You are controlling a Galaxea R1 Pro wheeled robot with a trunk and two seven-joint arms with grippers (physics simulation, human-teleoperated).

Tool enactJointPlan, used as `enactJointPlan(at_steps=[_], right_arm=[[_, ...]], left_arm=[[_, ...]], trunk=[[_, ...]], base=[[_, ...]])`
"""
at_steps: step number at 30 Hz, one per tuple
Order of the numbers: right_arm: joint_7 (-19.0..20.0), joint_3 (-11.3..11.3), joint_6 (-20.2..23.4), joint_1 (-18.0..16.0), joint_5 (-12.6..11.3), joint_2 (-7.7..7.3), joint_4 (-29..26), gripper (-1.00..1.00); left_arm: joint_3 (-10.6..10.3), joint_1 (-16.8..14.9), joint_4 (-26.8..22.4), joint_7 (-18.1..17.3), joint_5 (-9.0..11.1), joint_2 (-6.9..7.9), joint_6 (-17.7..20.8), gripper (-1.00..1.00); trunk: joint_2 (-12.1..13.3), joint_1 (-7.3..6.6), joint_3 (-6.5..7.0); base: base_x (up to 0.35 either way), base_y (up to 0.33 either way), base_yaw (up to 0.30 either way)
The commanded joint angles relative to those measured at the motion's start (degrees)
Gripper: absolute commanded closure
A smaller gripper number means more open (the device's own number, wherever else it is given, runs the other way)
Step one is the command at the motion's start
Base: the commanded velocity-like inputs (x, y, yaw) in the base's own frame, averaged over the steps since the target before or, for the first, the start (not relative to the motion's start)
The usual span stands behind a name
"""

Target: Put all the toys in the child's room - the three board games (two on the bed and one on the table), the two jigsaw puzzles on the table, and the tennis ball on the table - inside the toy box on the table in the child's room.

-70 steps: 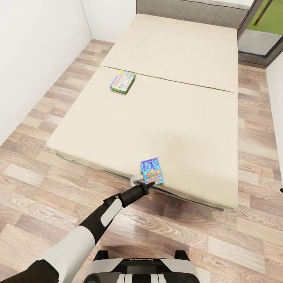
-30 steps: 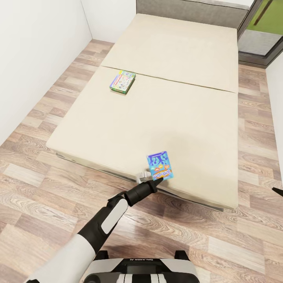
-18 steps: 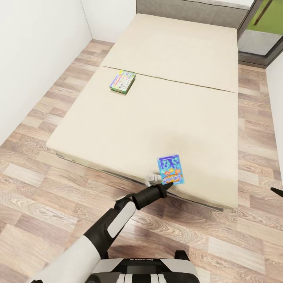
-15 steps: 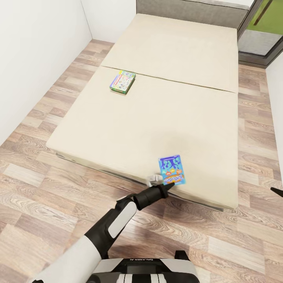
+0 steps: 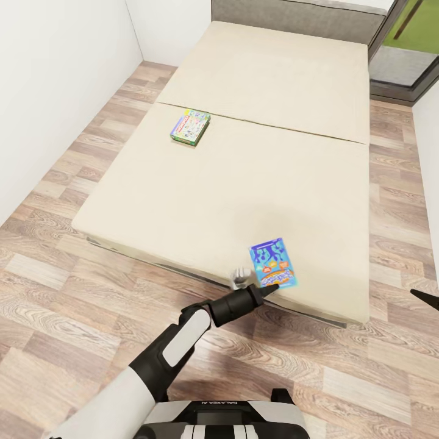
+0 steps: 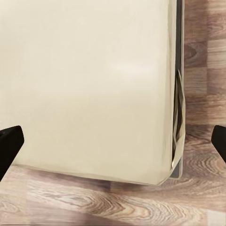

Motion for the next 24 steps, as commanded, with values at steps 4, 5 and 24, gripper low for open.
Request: enactJointPlan(at_steps=[4, 5, 24], right_arm=[[0.0, 1.1, 0.5, -0.1, -0.4, 0.05, 0.0, -1.00], [0.0, 1.1, 0.5, -0.1, -0.4, 0.05, 0.0, -1.00], [0.1, 7.9, 0.4, -0.1, -0.4, 0.17, 0.0, -1.00]], left_arm=[[-0.1, 0.0, -0.5, -2.0, 1.7, 0.24, 3.1, 1.00], [-0.1, 0.0, -0.5, -2.0, 1.7, 0.24, 3.1, 1.00], [0.5, 0.9, -2.1, -11.0, 2.9, 4.20, 5.9, 1.00]], trunk=[[0.0, 0.00, -0.02], [0.0, 0.00, -0.02], [0.0, 0.00, 0.01]], base=[[0.000, 0.000, 0.000], [0.000, 0.000, 0.000], [0.000, 0.000, 0.000]])
